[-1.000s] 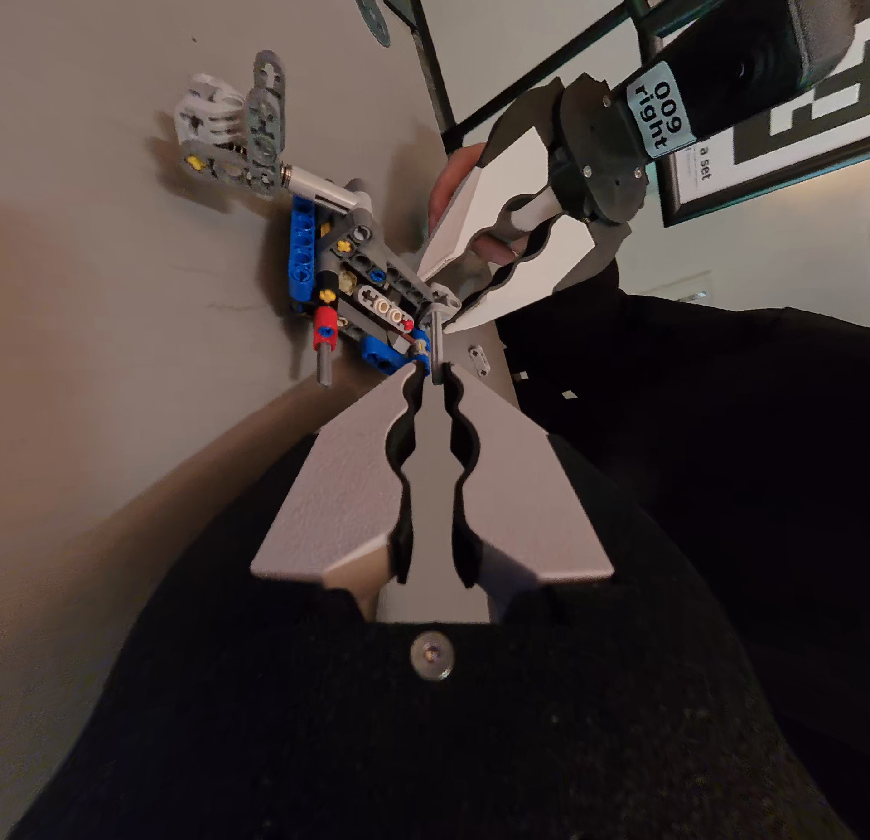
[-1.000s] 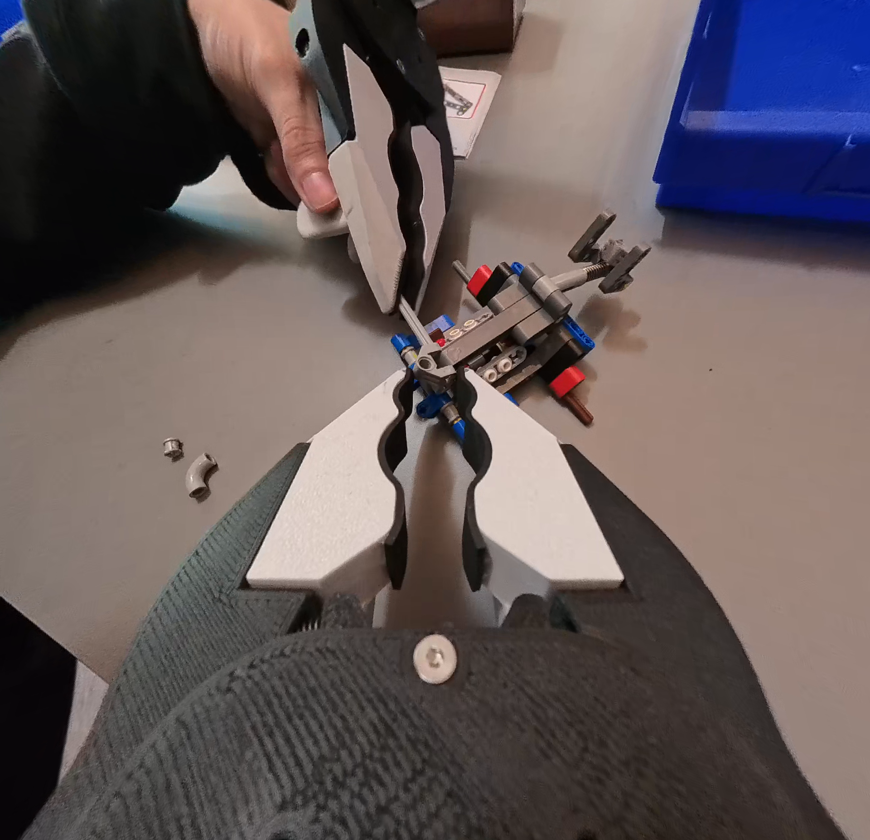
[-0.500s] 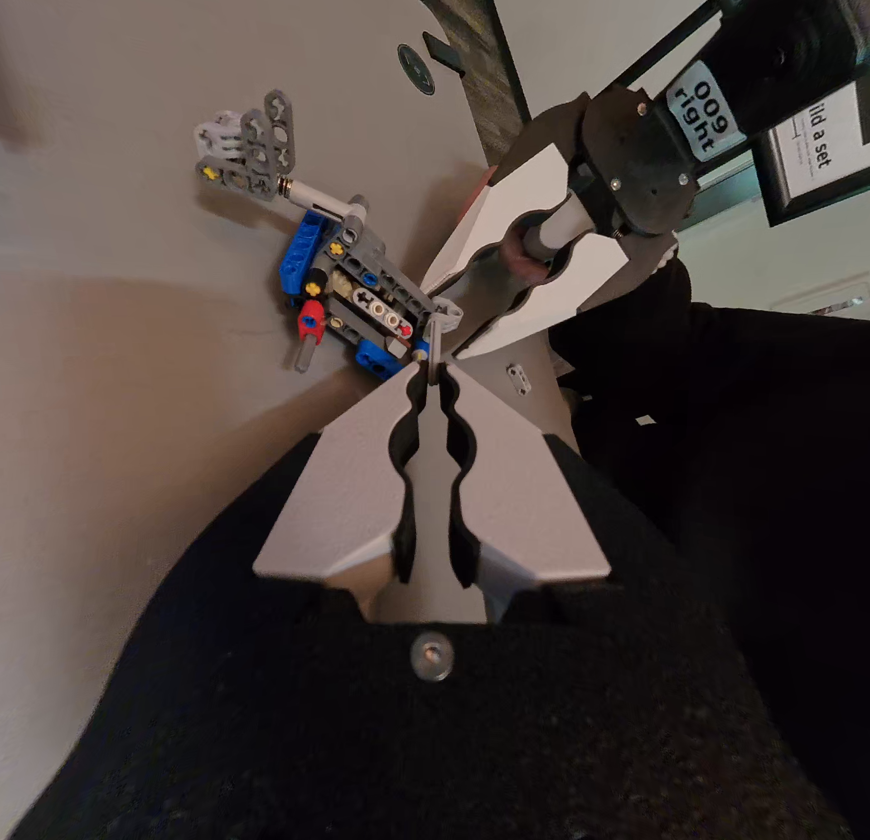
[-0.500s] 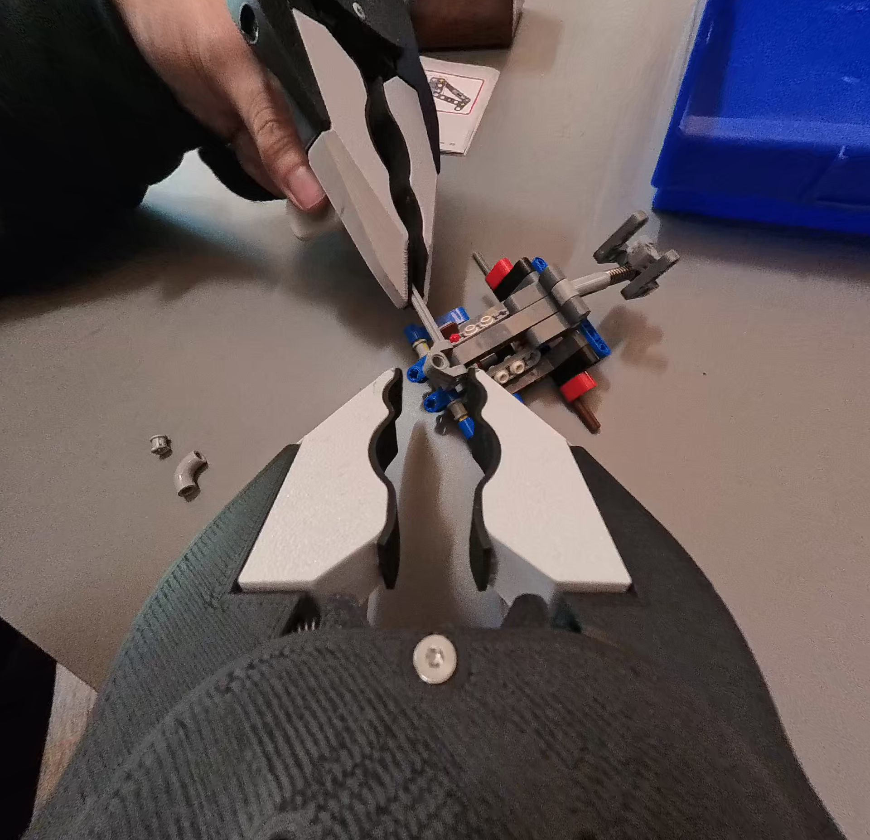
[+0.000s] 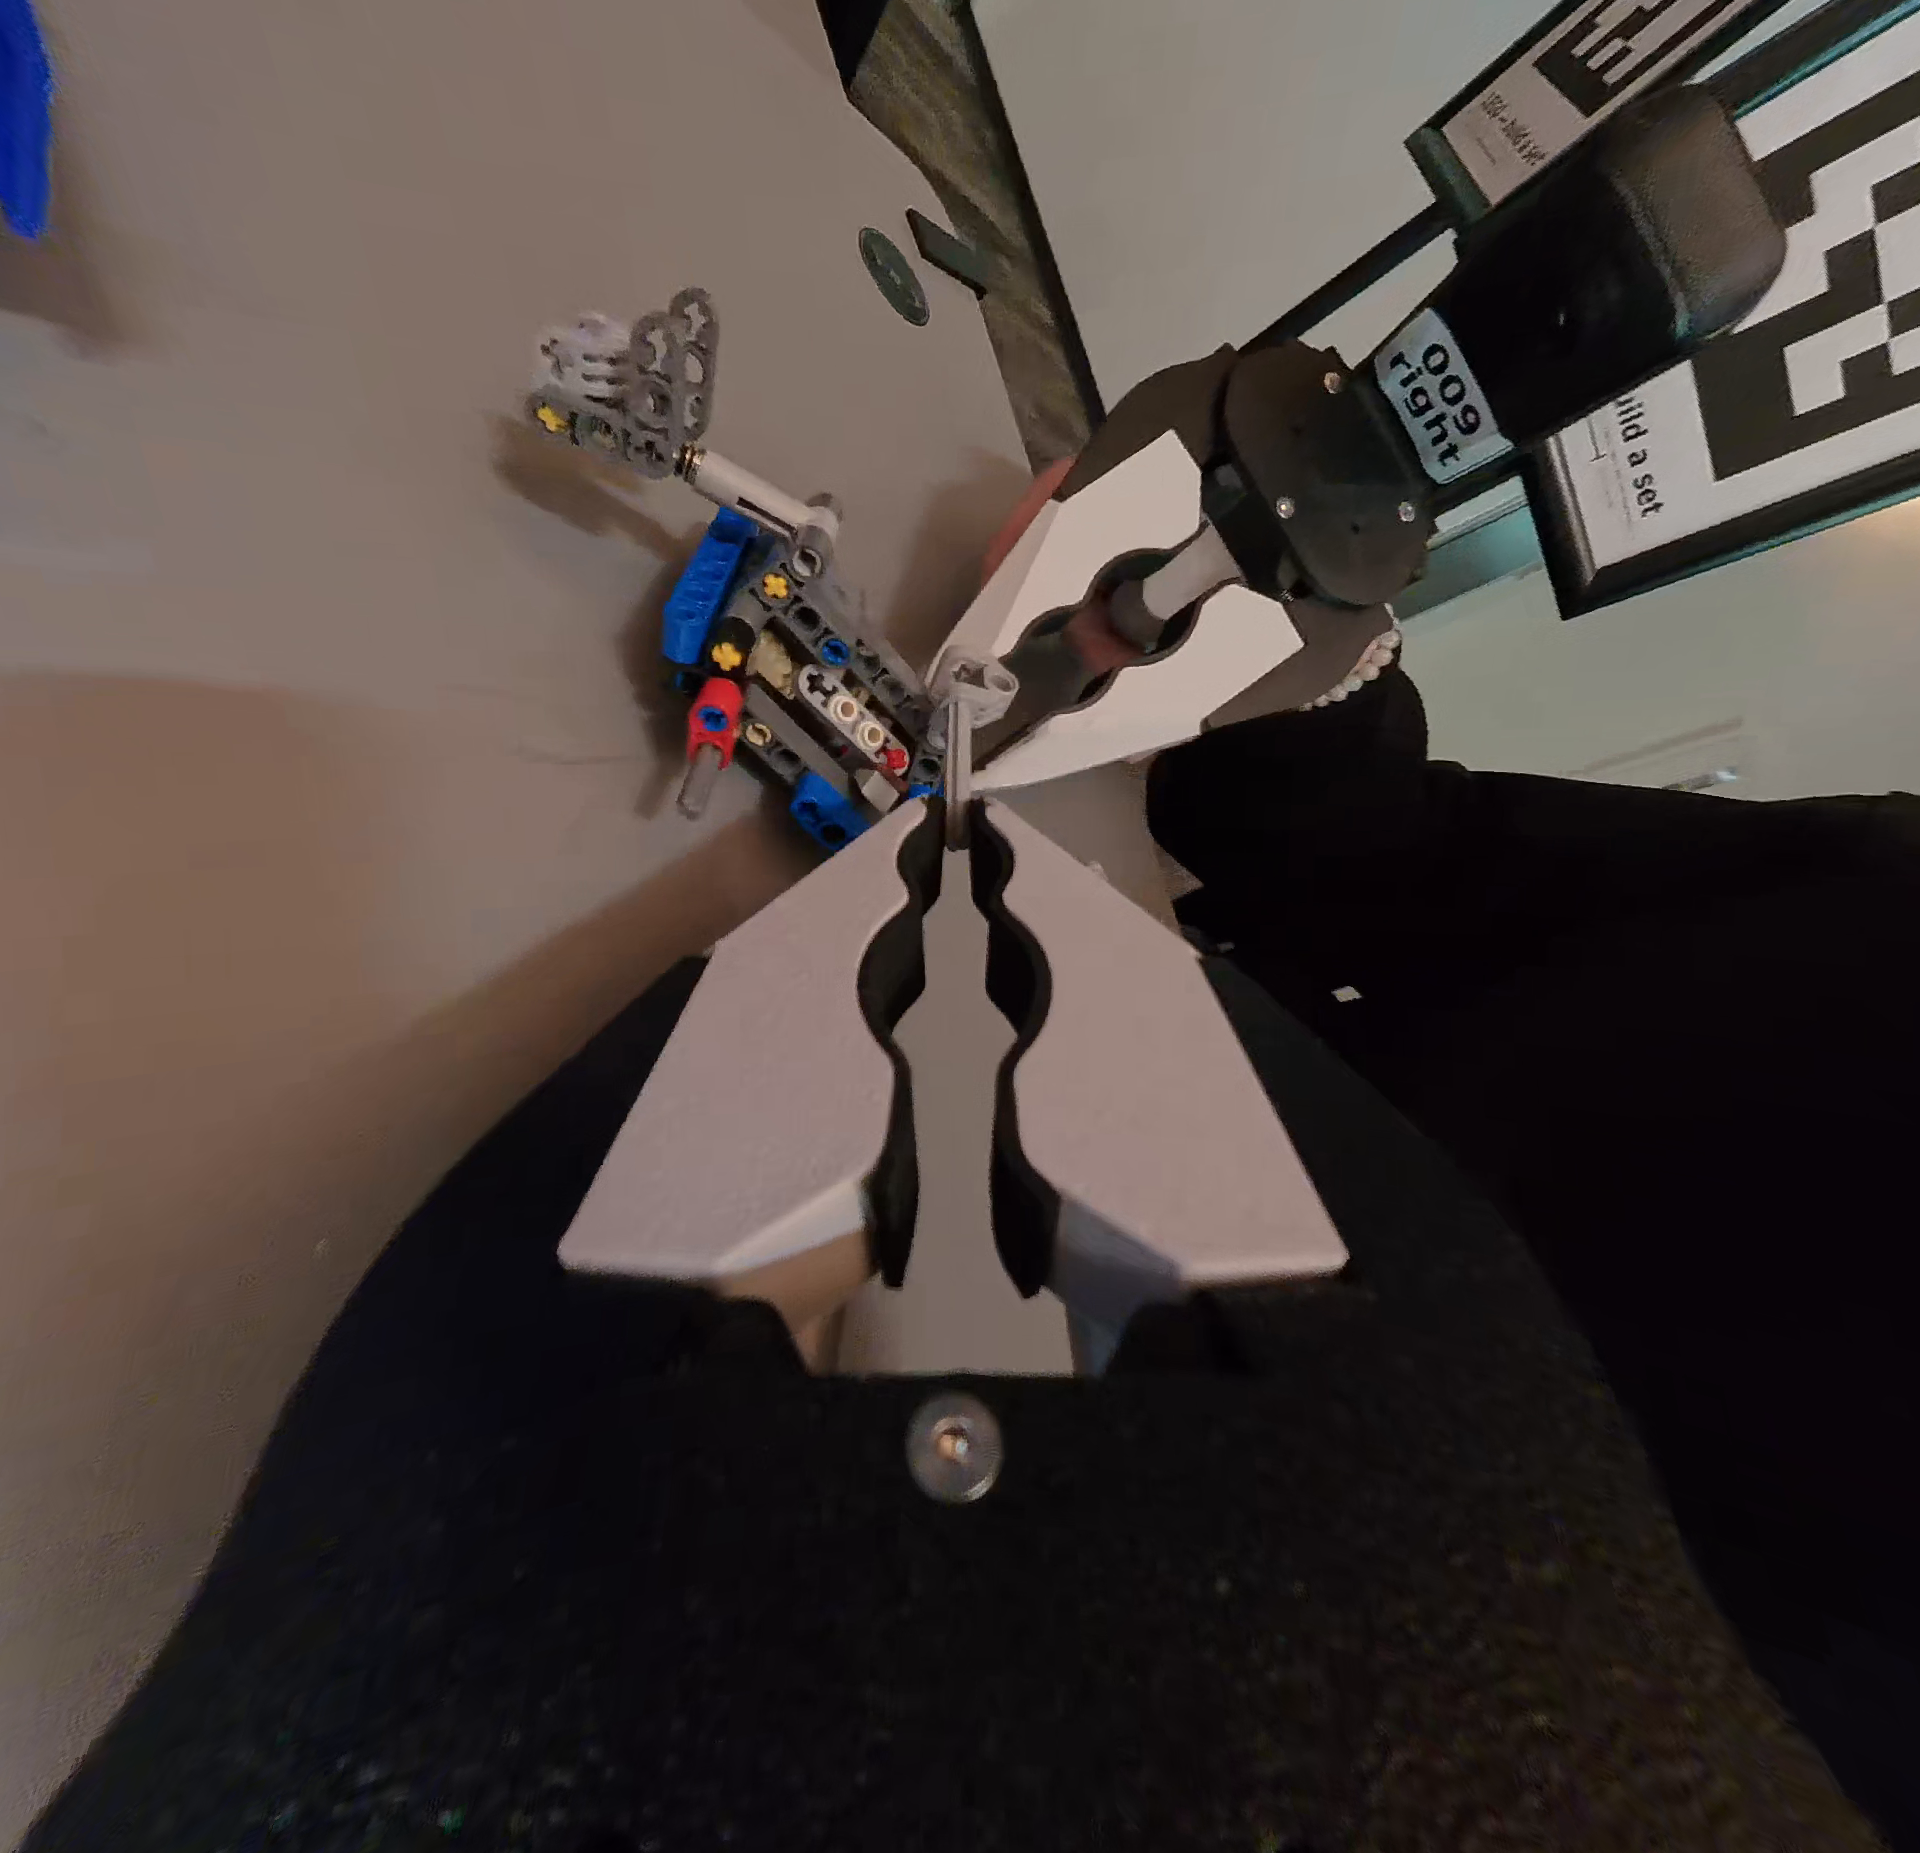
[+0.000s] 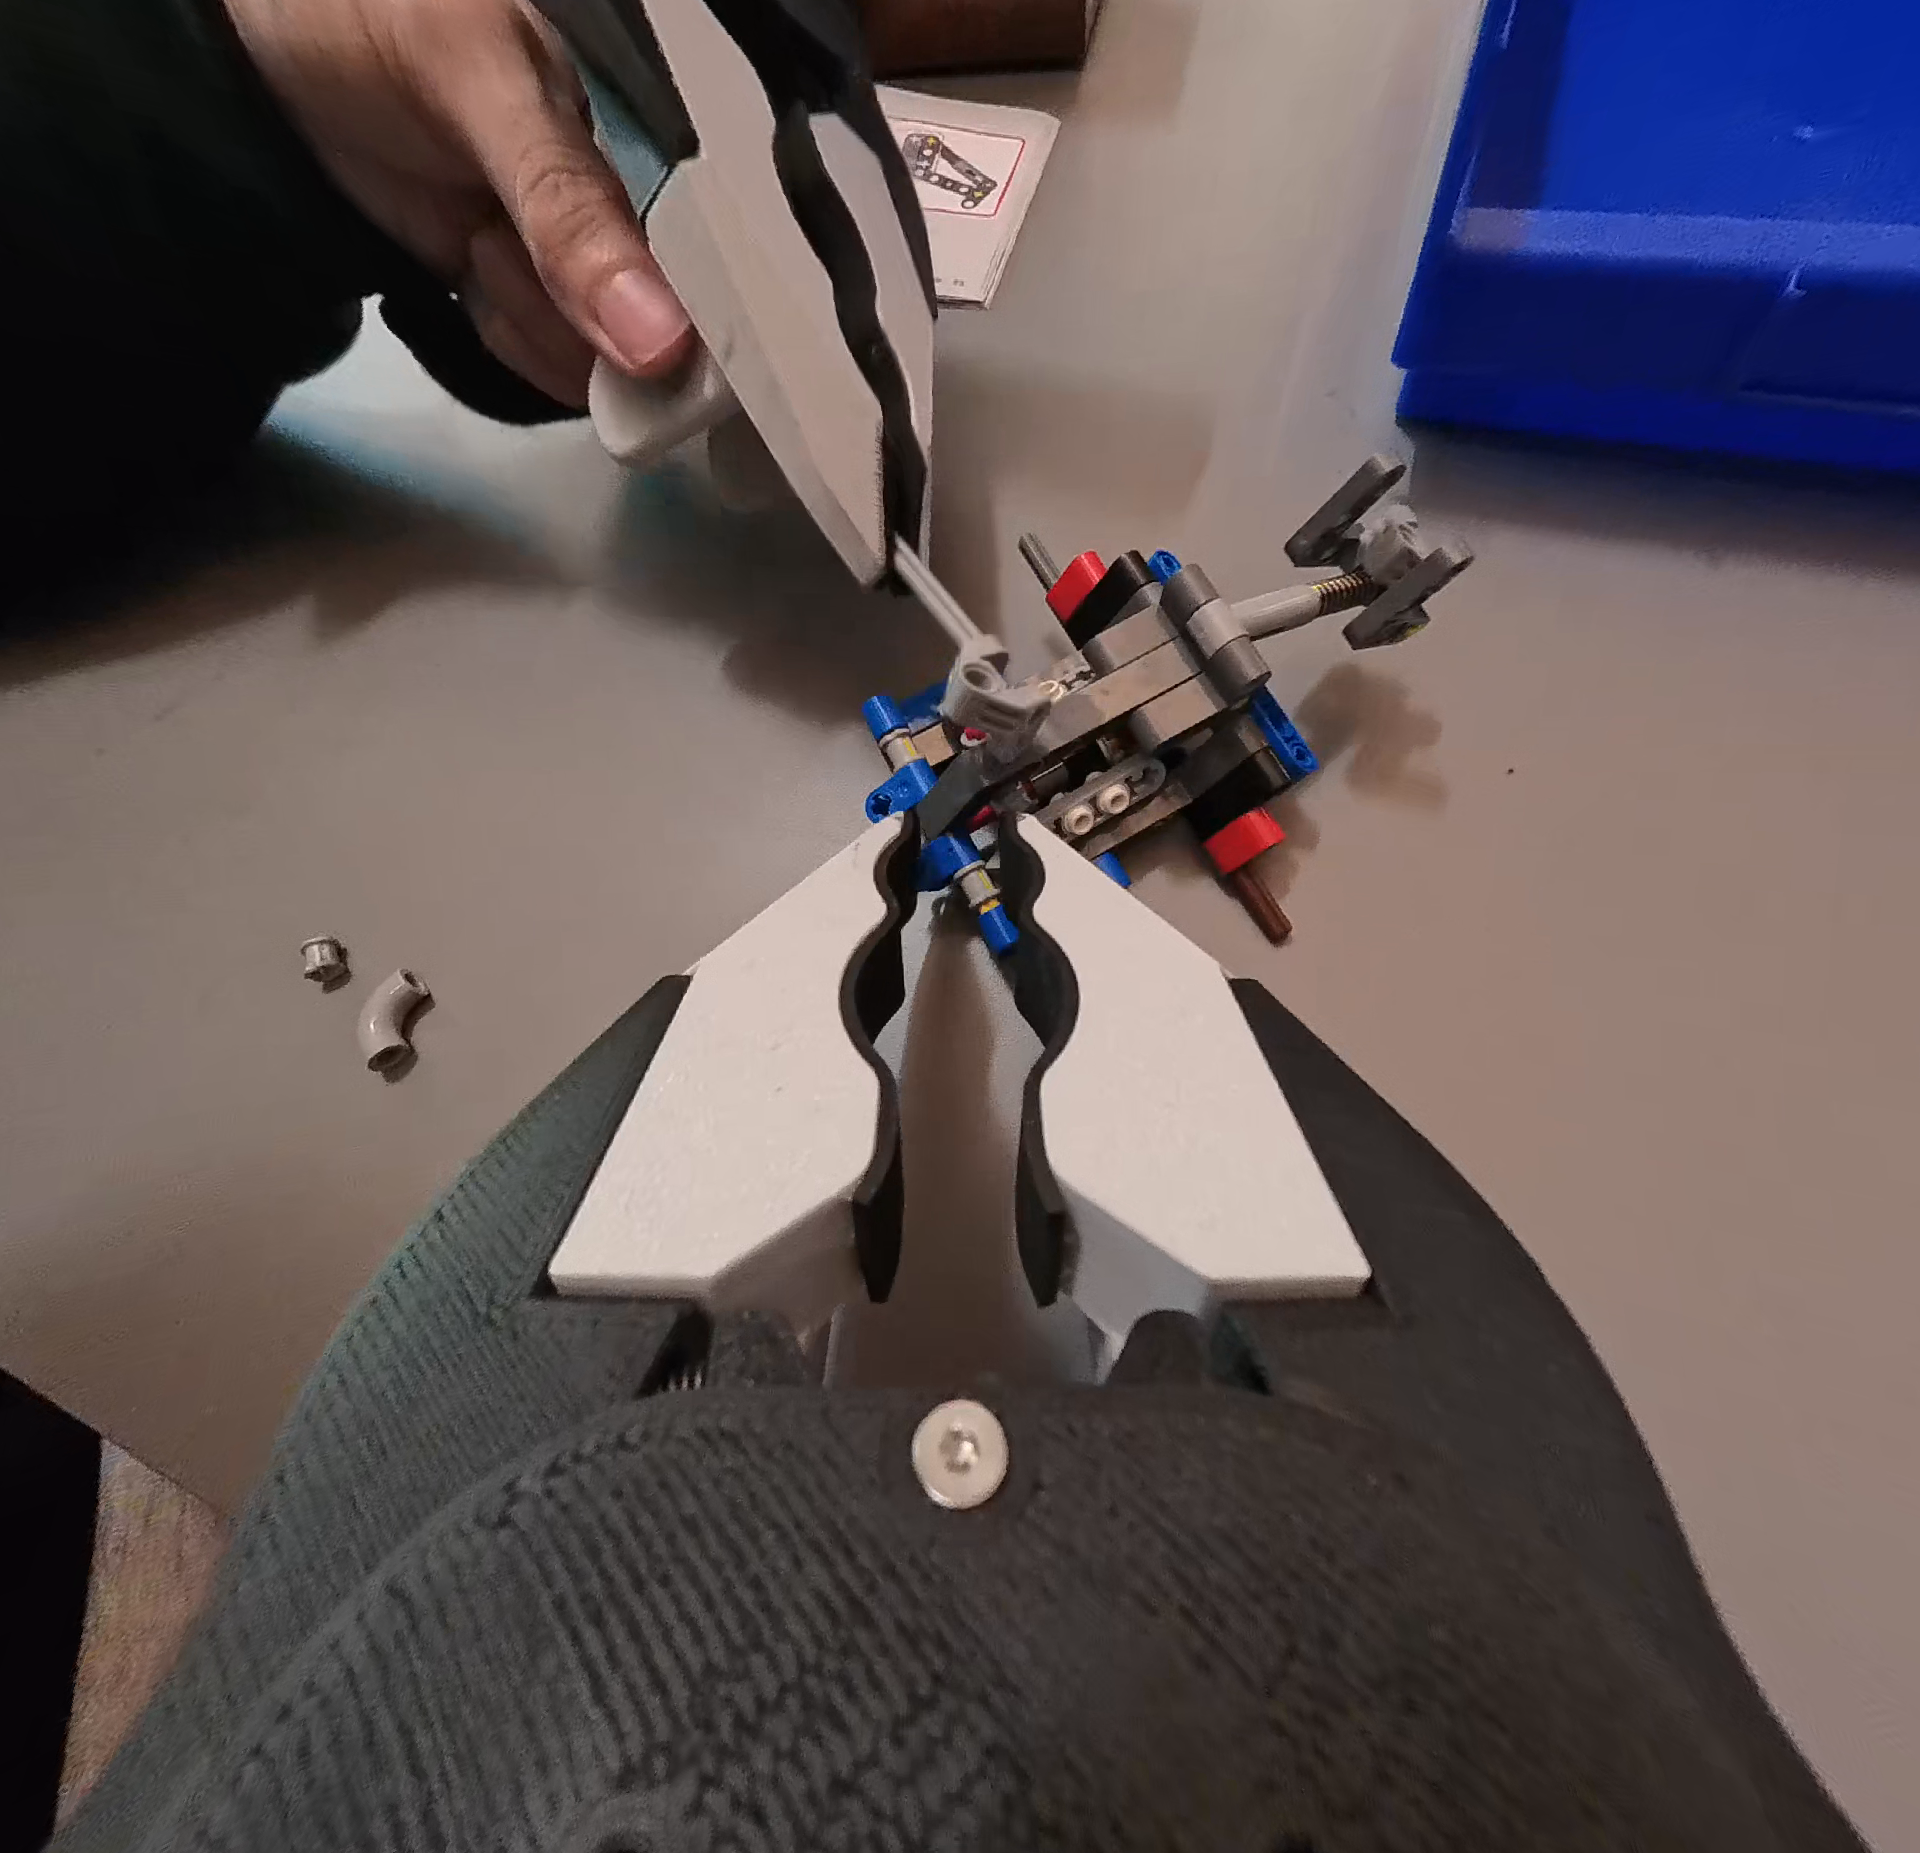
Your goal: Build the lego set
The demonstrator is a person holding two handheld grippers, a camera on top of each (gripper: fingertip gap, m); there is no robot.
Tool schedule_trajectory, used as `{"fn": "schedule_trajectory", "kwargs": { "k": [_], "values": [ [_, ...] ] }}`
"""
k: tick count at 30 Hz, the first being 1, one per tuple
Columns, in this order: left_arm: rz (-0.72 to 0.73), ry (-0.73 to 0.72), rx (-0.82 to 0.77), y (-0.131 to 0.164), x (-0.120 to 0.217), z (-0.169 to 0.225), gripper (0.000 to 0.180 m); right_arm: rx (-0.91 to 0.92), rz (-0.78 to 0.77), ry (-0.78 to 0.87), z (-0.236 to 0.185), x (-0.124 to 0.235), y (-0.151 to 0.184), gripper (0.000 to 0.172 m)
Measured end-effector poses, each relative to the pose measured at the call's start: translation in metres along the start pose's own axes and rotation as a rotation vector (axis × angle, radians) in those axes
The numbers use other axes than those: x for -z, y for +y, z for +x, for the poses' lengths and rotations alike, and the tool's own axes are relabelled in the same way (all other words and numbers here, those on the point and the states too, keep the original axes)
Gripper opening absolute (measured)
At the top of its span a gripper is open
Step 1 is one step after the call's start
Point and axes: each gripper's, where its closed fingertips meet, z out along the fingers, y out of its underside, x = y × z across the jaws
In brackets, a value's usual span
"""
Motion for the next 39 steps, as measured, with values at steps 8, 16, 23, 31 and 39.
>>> {"fn": "schedule_trajectory", "kwargs": {
  "k": [8,16,23,31,39],
  "values": [
    [-0.059,-0.064,-0.064,0.006,-0.005,0.004,0.001,-0.003,0.001,0.014,0.003,0.002,0.001,0.014],
    [-0.093,-0.088,-0.087,0.011,-0.01,0.004,0.0,0.048,-0.046,0.086,0.016,0.017,0.004,0.029],
    [-0.112,-0.092,-0.08,0.013,-0.012,0.006,0.001,0.217,0.06,0.106,0.009,0.02,-0.019,0.029],
    [-0.099,-0.052,-0.057,0.012,-0.012,0.01,0.001,0.428,0.009,0.156,0.006,0.011,-0.015,0.022],
    [-0.091,-0.068,-0.088,0.01,-0.014,0.011,0.001,0.454,0.024,0.181,0.007,0.007,-0.009,0.023]
  ]
}}
